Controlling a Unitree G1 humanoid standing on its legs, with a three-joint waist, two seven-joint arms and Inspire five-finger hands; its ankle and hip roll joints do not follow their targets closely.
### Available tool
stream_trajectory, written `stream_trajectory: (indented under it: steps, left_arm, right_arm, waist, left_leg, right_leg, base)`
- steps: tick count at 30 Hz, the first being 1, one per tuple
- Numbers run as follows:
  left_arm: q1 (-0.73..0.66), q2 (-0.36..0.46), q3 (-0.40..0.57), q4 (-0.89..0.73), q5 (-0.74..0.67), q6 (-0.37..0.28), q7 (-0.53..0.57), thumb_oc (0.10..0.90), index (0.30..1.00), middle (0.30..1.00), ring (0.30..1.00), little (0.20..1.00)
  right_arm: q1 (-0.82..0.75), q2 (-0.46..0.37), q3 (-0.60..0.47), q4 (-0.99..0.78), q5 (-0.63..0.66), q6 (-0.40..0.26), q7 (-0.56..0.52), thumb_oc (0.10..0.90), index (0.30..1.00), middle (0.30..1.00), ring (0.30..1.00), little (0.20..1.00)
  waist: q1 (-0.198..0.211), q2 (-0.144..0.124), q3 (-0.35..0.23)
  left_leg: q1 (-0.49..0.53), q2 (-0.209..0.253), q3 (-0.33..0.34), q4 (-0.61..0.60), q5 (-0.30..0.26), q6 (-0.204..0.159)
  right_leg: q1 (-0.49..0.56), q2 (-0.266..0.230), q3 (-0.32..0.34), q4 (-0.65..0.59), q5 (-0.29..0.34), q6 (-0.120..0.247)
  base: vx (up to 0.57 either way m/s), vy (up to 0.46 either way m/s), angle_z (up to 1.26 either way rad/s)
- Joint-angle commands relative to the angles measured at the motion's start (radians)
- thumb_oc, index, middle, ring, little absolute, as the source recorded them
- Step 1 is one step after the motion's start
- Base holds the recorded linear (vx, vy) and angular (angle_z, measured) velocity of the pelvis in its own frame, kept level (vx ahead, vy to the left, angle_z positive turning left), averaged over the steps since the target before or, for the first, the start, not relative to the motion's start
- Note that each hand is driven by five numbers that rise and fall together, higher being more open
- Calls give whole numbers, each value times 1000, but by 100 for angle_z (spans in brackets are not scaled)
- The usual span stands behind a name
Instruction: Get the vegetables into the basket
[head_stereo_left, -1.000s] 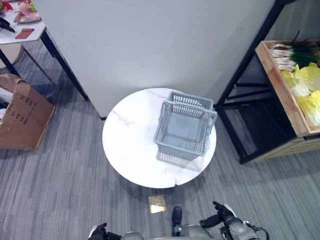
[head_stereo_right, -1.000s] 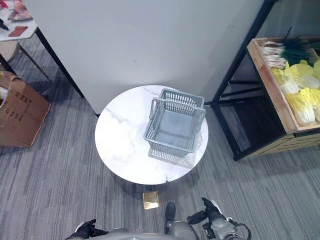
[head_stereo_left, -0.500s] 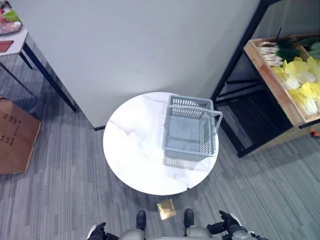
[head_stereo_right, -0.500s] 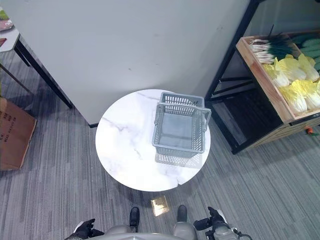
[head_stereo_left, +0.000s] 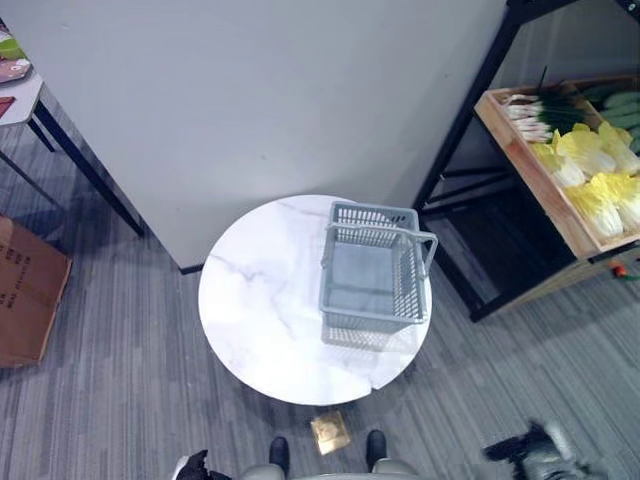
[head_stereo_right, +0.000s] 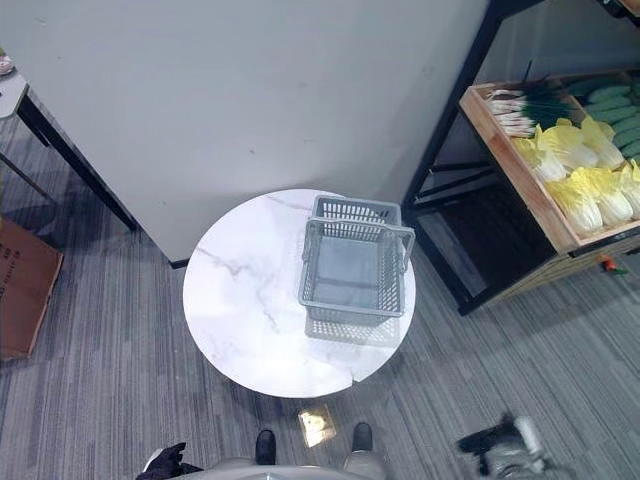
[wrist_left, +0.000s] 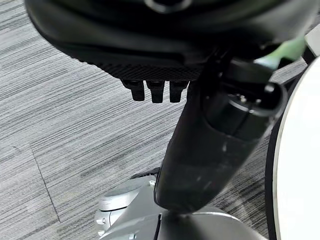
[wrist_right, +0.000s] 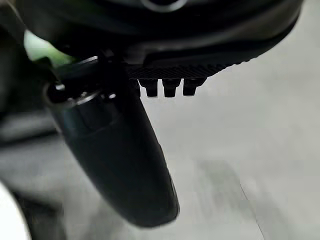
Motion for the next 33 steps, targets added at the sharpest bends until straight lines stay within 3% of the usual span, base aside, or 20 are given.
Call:
stream_trajectory:
  steps: [1,2,3,4,6,8,9,11,21,33]
  left_arm:
    - [-18,-16,7,20,-23,-22,18,900,1000,1000,1000,1000]
    - [-23,-13,18,17,-6,-23,24,900,1000,1000,1000,1000]
    - [-22,-11,16,17,8,-25,26,900,1000,1000,1000,1000]
    - [-29,-4,-4,18,28,-25,23,900,1000,1000,1000,1000]
    - [-32,-4,-28,20,36,-26,11,900,1000,1000,1000,1000]
    - [-34,-6,-34,20,37,-26,7,900,1000,1000,1000,1000]
    - [-36,-6,-53,19,18,-28,5,900,1000,1000,1000,1000]
    - [-39,-8,-61,18,-5,-28,8,900,1000,1000,1000,1000]
    - [-64,-22,-132,-14,-88,-52,25,900,1000,1000,1000,1000]
    - [-100,-29,-170,-21,-112,-57,49,900,1000,1000,1000,1000]
  right_arm:
    - [-123,-134,51,-244,-183,-40,-139,900,1000,1000,1000,1000]
    - [-146,-219,67,-469,-309,-46,-159,900,1000,1000,1000,1000]
    - [-176,-249,84,-526,-341,-56,-158,900,1000,1000,1000,1000]
    - [-290,-294,175,-581,-376,-84,-140,900,1000,1000,1000,1000]
    - [-391,-311,285,-588,-410,-95,-108,900,1000,1000,1000,1000]
    - [-421,-308,307,-580,-402,-100,-102,900,1000,1000,1000,1000]
    - [-518,-261,363,-537,-330,-115,-82,900,1000,1000,1000,1000]
    - [-589,-246,404,-497,-296,-111,-66,900,1000,1000,1000,1000]
    - [-896,-195,586,-224,-249,-93,-52,900,1000,1000,1000,1000]
    - [-968,-115,628,-53,-211,-91,-47,900,1000,1000,1000,1000]
  waist:
    - [30,-12,4]
    - [36,-15,2]
    - [41,-14,1]
    - [62,-15,3]
    - [76,-12,8]
    - [79,-10,10]
    - [94,-9,19]
    - [105,-8,26]
    - [137,6,74]
    - [159,22,100]
  left_leg:
    - [-2,45,-24,6,-52,-19]
    - [-7,49,-30,6,-51,-23]
    - [-9,51,-32,6,-50,-25]
    - [-22,57,-42,6,-42,-32]
    - [-34,65,-48,6,-34,-38]
    - [-39,66,-50,6,-32,-40]
    - [-56,72,-56,6,-23,-44]
    - [-70,74,-61,6,-14,-48]
    - [-138,86,-94,6,21,-63]
    - [-176,95,-119,6,40,-72]
  right_leg:
    - [-65,-54,22,8,91,70]
    - [-65,-52,16,3,88,69]
    - [-64,-50,11,2,85,68]
    - [-63,-46,-1,-1,80,64]
    - [-69,-43,-7,-1,76,61]
    - [-71,-41,-8,-1,76,60]
    - [-83,-37,-14,-1,76,56]
    - [-90,-34,-19,-1,75,55]
    - [-141,-13,-34,-1,76,39]
    - [-165,2,-40,-1,67,28]
  base:
    - [-3,-80,-1]
    - [16,-89,-2]
    - [18,-118,1]
    - [-2,-86,2]
    - [-23,-70,18]
    - [-25,-39,25]
    - [-44,-49,19]
    - [-43,-56,18]
    - [-22,-33,8]
    - [-1,-21,2]
